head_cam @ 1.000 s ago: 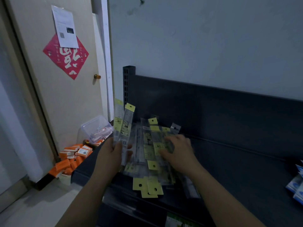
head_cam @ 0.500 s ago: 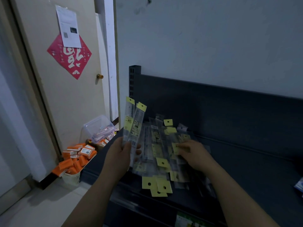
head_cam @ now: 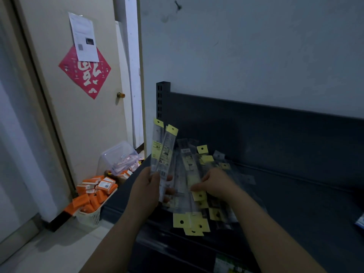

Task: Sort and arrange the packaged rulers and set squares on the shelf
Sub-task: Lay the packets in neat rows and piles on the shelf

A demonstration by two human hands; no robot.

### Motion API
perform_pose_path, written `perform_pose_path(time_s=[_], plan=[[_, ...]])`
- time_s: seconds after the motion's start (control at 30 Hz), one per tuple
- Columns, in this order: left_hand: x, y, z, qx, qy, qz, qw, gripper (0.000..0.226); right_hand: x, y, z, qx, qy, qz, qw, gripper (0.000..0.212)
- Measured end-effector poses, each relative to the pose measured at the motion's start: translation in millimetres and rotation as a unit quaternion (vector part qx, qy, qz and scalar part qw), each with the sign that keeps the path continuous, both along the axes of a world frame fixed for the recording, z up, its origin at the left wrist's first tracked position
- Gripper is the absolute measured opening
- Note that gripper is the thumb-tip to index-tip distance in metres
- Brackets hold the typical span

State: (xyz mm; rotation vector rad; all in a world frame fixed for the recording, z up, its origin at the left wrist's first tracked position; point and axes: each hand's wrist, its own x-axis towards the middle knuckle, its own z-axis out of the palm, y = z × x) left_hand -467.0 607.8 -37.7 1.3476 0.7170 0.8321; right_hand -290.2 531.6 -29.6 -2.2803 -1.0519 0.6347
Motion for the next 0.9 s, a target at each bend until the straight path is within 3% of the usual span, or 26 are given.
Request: perform_pose_path(time_s=[0.13,0.23,0.33,0.43,0.57,0.67,0.77,0.9], plan=[[0,-1,-1,-0.012,-0.002,-0.007,1.000,0.022,10,-7,5,0.061,0.011,-0.045,0.997,0.029],[0,-1,2,-0.023,-0.009,-0.010,1.000,0.023,25,-28,14,0.168,0.027,-0.121,0.978,0.030],[-1,-2,3,0.015,0.011,-0.006,1.000,0.024,40,-56,25,0.284,0.138,-0.180,0.932,0.013],[5,2,5,0.030,0.037,-0.009,0.999,0.026,53,-82,32,0.334,0.204,-0.175,0.903,0.009],[7,-10,13,0.009,0.024,-0.027,0.999,0.032,59,-104,30,0.272,0.240,-0.090,0.928,0.006],[16,2,16,0.022,0.074,-0.043,0.996,0.036,63,-108,25,0.234,0.251,-0.069,0.937,0.005],[30,44,10,0.010,0.087,-0.037,0.995,0.026,71,-112,25,0.237,0.267,-0.057,0.932,0.007],[11,-2,17,0.034,0.113,-0.165,0.979,0.033,72,-103,26,0.248,0.255,-0.052,0.933,0.014]])
